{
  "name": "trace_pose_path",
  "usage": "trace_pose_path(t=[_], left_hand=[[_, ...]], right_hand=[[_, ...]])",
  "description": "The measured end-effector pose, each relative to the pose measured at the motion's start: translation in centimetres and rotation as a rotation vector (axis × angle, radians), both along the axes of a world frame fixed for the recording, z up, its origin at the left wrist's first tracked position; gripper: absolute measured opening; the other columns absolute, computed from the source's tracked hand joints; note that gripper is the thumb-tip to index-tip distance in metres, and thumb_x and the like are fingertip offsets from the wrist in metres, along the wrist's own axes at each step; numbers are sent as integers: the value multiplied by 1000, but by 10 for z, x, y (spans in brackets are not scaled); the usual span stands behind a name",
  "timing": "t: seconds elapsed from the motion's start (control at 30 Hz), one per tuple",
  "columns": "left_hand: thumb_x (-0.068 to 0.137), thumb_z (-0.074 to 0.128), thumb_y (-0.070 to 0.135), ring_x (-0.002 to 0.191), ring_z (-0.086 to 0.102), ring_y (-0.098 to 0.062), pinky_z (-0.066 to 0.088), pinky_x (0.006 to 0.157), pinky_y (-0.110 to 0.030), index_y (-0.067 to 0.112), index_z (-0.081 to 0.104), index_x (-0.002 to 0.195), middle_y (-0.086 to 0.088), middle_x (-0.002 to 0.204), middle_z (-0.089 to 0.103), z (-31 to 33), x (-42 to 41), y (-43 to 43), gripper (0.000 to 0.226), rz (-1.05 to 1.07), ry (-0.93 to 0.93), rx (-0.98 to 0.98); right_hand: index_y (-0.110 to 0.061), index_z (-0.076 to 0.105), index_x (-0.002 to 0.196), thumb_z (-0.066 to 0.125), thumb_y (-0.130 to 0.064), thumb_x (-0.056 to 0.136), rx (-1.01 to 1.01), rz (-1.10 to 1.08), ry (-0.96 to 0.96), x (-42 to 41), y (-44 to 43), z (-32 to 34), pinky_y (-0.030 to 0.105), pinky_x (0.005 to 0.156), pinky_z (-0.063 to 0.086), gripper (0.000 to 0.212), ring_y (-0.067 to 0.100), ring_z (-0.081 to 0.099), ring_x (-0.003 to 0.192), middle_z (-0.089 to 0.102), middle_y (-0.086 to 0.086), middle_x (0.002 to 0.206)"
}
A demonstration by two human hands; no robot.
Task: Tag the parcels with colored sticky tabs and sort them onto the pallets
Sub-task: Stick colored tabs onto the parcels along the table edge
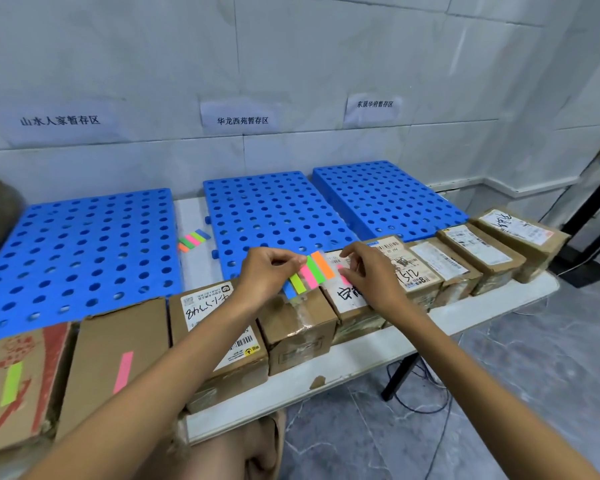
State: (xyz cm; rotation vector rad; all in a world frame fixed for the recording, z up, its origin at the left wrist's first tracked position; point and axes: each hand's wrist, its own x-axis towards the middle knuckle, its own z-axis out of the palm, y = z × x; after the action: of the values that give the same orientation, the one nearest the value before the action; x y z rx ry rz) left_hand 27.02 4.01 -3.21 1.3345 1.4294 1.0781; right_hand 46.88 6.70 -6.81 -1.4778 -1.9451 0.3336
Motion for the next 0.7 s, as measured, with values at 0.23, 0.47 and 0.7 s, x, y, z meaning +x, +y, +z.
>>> trace_pose_path(t=[0.23,0.47,0.7], left_hand=[[82,69,23,96,65,-16,53,88,-38,12,73,97,-2,97,71,-3,5,-6,18,-11,9,7],[81,71,23,61,63,1,47,68,-20,16,68,98,-1,64,70,8,14,-21,19,-147,24,141],[88,59,5,80,71,-15,58,62,-22,10,61,117,-13,98,70,22,15,-36,29,-247,-457,-192]], right_hand=[[-10,69,98,72,-17,80,-29,95,-54,10,-18,4,23,76,44,20,12,53,89,56,-2,93],[-11,62,109,58,-18,91,-316,165,545,-13,-62,47,20,61,51,20,4,63,66,66,-4,71],[-9,62,109,61,-8,88,-113,-20,650,-3,-80,48,26,57,53,21,21,66,70,69,4,81]])
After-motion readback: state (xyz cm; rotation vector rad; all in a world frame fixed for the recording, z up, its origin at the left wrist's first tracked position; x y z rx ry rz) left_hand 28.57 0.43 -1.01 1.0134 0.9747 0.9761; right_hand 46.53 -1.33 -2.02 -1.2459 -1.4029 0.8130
